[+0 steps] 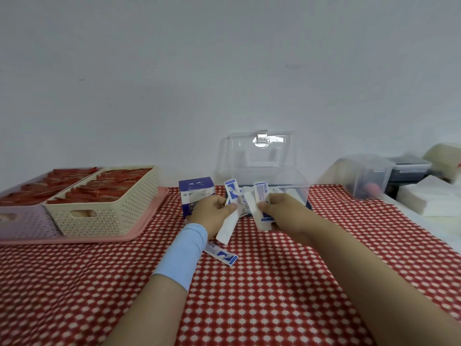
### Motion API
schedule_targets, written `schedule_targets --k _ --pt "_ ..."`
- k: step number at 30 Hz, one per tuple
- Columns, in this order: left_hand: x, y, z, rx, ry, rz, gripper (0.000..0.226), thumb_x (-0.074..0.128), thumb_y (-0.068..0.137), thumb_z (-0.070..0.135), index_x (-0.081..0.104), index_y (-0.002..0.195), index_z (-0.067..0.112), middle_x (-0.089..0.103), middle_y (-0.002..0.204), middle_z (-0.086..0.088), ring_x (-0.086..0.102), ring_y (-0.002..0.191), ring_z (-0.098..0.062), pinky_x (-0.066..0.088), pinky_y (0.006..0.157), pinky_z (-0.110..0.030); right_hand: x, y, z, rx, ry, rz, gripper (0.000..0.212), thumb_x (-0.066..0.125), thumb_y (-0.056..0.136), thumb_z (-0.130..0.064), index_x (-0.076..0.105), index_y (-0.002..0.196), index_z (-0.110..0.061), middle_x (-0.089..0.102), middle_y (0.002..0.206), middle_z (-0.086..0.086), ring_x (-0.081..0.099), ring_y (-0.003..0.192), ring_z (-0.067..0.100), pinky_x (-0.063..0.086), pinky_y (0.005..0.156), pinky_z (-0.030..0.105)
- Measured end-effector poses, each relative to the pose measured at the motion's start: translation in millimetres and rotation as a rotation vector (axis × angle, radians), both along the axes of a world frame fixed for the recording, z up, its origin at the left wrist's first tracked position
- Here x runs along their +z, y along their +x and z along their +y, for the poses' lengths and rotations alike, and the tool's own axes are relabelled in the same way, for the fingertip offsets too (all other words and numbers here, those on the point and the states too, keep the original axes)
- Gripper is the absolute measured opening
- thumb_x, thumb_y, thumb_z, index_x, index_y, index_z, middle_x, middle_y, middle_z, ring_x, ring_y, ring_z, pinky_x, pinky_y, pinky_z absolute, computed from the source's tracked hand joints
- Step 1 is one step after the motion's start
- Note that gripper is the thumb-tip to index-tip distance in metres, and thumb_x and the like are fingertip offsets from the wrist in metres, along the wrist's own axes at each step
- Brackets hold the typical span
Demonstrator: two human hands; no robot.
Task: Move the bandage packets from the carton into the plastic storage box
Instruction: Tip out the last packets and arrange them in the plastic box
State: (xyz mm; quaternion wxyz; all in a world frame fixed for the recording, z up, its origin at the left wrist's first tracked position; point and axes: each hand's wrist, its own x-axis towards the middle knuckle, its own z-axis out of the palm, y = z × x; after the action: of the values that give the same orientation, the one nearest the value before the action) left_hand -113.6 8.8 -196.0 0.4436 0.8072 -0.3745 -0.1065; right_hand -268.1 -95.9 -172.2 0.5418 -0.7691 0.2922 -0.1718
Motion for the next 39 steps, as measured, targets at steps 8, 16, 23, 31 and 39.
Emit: schedule_targets --k 8,16,23,31,39 --pt "-6.4 -13.9 -6.9 -0.163 -0.245 0.580 0.021 0.067 0.093 0.030 0.070 0.107 0.014 0.074 0.107 -0.012 0.068 0.104 -0.033 0.055 0.075 -0.035 -12.4 6.0 2.7 -0.041 0.108 -0.199 0.011 0.065 0.095 -0.011 0.073 0.102 -0.008 0.075 0.092 0.010 0.069 0.077 0.019 0.058 0.058 0.028" --pt "-1.4 -23.6 -6.1 -0.192 -0.294 0.614 0.020 0.060 0.098 0.026 0.070 0.109 0.013 0.076 0.104 -0.008 0.073 0.096 -0.025 0.061 0.082 -0.045 -16.8 5.6 -4.0 -0.063 0.039 -0.113 0.019 0.070 0.092 -0.012 0.068 0.074 -0.017 0.070 0.067 -0.002 0.068 0.063 0.011 0.062 0.060 0.031" --pt "-3.6 -21.3 -3.3 -0.136 -0.351 0.618 0.013 0.065 0.094 0.014 0.071 0.105 0.010 0.077 0.099 -0.010 0.075 0.090 -0.024 0.061 0.078 -0.038 -24.0 3.7 -10.1 -0.009 0.249 -0.097 0.010 0.073 0.087 -0.004 0.076 0.095 -0.011 0.077 0.092 0.007 0.074 0.080 0.019 0.058 0.064 0.029" --pt "-2.2 -21.9 0.9 -0.081 -0.227 0.269 0.007 0.076 0.083 0.015 0.073 0.088 0.015 0.075 0.088 -0.005 0.073 0.085 -0.021 0.063 0.071 -0.038 -11.3 -2.3 -13.9 -0.011 0.228 -0.286 0.019 0.069 0.090 -0.003 0.072 0.108 0.000 0.076 0.102 0.014 0.074 0.094 0.028 0.061 0.084 0.042" --pt "-1.6 -27.3 3.9 -0.291 -0.286 0.513 0.019 0.066 0.089 -0.002 0.070 0.103 0.011 0.076 0.102 -0.008 0.074 0.088 -0.019 0.060 0.068 -0.027 -12.1 -3.1 -10.0 0.051 0.245 -0.307 0.019 0.069 0.091 -0.006 0.072 0.109 -0.001 0.075 0.104 0.016 0.073 0.092 0.029 0.061 0.082 0.042"
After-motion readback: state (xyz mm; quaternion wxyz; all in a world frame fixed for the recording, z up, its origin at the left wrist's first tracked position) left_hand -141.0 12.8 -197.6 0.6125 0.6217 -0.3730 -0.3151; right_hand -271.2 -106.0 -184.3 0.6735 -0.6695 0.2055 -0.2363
